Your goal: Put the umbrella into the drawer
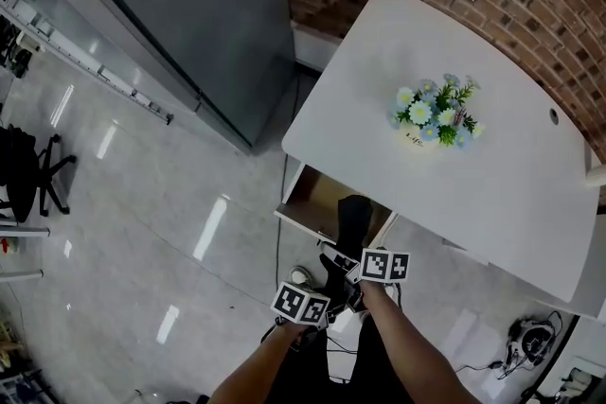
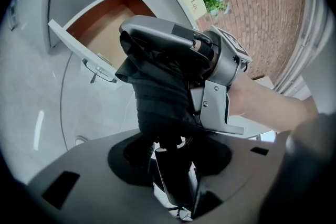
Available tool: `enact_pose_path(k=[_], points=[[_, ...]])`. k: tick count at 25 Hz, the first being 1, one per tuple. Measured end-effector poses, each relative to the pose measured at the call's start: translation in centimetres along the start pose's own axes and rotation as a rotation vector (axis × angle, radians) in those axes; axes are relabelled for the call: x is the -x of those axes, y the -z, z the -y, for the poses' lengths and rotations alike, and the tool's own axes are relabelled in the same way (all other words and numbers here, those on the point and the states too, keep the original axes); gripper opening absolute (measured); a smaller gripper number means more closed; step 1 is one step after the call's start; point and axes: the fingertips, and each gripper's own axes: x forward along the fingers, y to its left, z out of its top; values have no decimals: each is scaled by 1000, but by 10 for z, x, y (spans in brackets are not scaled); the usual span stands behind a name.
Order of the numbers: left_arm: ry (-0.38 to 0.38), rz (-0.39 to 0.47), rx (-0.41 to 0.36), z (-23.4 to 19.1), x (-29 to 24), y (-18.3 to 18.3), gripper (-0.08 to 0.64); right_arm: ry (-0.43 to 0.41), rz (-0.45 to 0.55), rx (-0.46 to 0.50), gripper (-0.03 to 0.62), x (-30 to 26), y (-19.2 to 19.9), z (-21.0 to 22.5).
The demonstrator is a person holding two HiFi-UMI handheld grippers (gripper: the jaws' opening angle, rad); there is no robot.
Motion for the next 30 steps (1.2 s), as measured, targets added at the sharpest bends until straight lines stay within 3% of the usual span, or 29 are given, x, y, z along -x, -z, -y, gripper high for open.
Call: enact_pose_path(k=[9, 14, 18, 25, 30], points=[[-2, 25, -16, -17, -12, -16, 178, 93, 28, 42, 351, -2, -17, 20], [-20, 58, -3, -27, -12, -22, 172, 95, -4, 122, 374, -5, -18, 18], [-47, 89, 4, -35, -11, -28, 169, 145, -19, 161, 383, -8, -18, 22], [-165, 109, -51, -50, -9, -37, 164, 269, -54, 285, 391, -13, -18, 28], [-227, 179, -30, -56, -6, -54, 163, 276, -77, 329, 394, -18, -23, 23]])
